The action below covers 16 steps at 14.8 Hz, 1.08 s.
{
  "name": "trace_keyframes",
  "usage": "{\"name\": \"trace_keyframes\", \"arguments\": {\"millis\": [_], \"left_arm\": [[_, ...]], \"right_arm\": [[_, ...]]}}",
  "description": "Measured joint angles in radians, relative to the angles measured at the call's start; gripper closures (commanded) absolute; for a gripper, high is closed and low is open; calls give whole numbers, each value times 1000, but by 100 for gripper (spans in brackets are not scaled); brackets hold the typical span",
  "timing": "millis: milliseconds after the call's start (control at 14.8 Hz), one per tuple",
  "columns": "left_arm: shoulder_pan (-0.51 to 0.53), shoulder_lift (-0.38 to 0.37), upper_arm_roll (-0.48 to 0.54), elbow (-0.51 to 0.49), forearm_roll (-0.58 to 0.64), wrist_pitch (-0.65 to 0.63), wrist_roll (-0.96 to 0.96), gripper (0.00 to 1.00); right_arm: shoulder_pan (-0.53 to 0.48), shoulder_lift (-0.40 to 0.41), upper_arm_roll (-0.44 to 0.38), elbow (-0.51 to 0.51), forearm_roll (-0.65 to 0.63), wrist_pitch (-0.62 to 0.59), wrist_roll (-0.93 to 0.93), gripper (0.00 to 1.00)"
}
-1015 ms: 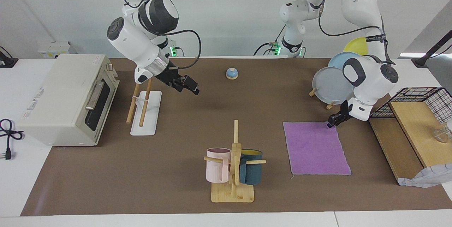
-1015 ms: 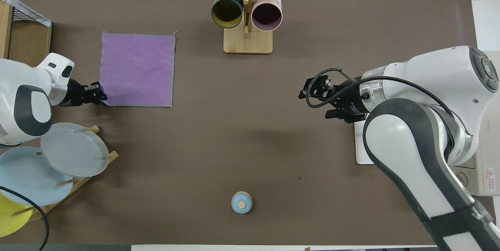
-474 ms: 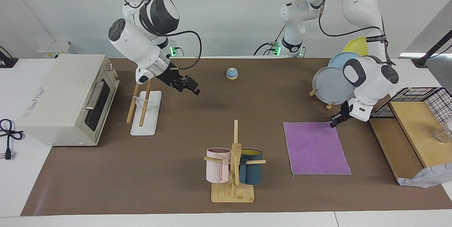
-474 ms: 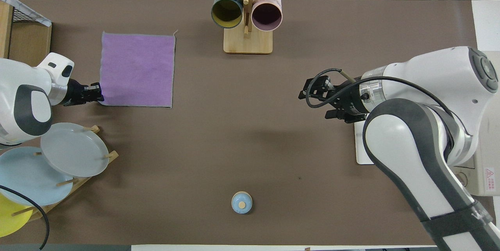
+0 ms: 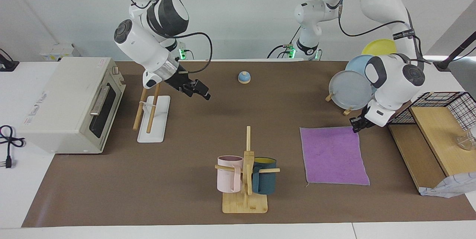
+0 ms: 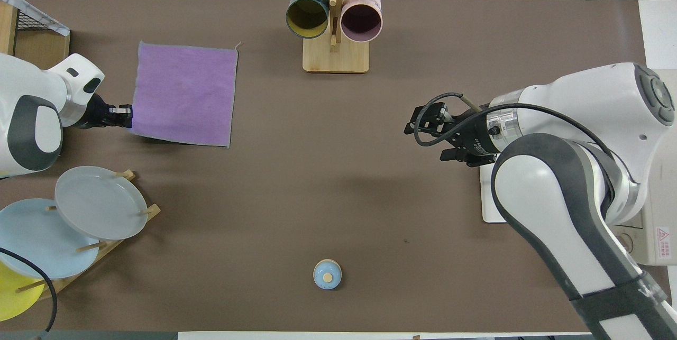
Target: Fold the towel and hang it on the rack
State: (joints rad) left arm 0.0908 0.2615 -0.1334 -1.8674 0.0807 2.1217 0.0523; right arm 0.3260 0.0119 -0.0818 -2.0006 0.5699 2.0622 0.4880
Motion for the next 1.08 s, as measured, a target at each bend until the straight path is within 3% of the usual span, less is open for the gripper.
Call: {"name": "trace_keyframes", "arguments": {"millis": [271,541,609,677,880,1083], "left_arm": [[-253,-24,-8,2,218,-40,-2,100],[-390,-19,-8,-88,243,-13,-79,100],[-393,-18,-7,-113,244,13,-100,64],[-392,-18,-3,-130,245,32,-120,1],[-381,-20,8,-141,222,43,-177,0],[-335,-40,12,-127,111,33,-166,0]], "right_arm": [[0,0,0,0,0,0,0,0],[0,0,0,0,0,4,0,0],[0,0,0,0,0,5,0,0],[0,0,0,0,0,5,0,0],[0,0,0,0,0,6,0,0],[1,0,0,0,0,21,21,0]]}}
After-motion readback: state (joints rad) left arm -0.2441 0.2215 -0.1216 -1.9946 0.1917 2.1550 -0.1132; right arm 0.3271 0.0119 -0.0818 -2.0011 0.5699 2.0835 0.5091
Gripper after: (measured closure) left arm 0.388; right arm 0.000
